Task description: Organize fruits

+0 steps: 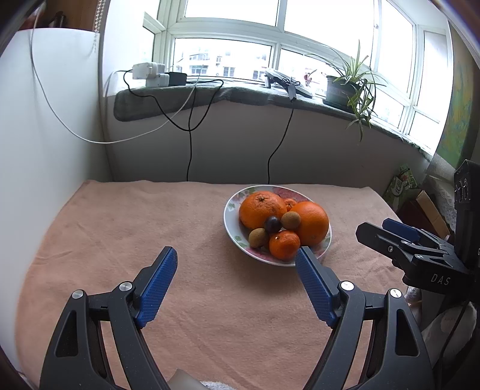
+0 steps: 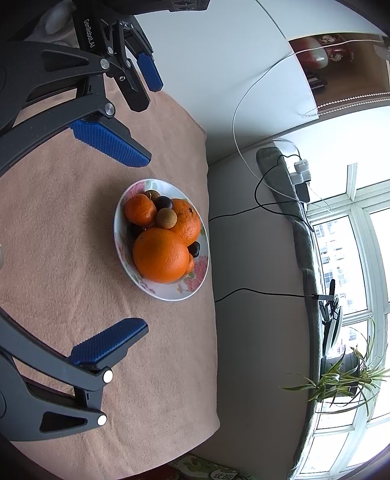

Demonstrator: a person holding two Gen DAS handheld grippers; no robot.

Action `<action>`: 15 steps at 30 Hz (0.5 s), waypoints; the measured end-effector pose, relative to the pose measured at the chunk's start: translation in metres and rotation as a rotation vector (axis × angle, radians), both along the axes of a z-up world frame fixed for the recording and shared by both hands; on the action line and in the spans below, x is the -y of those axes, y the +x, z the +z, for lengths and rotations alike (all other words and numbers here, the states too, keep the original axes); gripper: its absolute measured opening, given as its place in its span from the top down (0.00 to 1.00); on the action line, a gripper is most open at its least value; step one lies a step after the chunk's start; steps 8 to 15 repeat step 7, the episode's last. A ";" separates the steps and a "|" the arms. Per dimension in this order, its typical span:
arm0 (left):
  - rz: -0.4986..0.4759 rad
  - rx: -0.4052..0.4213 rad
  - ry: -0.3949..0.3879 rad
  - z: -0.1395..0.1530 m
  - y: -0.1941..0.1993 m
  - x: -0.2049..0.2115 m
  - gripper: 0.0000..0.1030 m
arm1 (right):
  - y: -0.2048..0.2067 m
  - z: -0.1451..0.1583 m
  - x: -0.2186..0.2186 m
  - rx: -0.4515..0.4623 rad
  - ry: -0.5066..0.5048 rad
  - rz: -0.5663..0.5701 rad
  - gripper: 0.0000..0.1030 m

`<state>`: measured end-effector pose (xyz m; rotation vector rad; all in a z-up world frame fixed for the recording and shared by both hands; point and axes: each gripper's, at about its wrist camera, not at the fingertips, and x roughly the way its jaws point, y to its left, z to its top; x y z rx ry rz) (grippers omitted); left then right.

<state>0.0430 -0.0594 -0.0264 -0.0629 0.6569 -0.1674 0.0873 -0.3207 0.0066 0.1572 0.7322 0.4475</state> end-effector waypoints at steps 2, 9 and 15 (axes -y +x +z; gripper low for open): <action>0.000 0.000 0.000 0.000 0.000 0.000 0.21 | 0.000 0.000 0.000 -0.001 0.000 0.000 0.01; 0.000 -0.001 -0.001 -0.001 0.000 0.000 0.21 | 0.000 -0.001 0.000 0.000 -0.003 -0.001 0.01; 0.000 -0.001 -0.001 -0.001 0.000 0.000 0.21 | 0.000 -0.001 0.000 0.000 -0.003 -0.001 0.01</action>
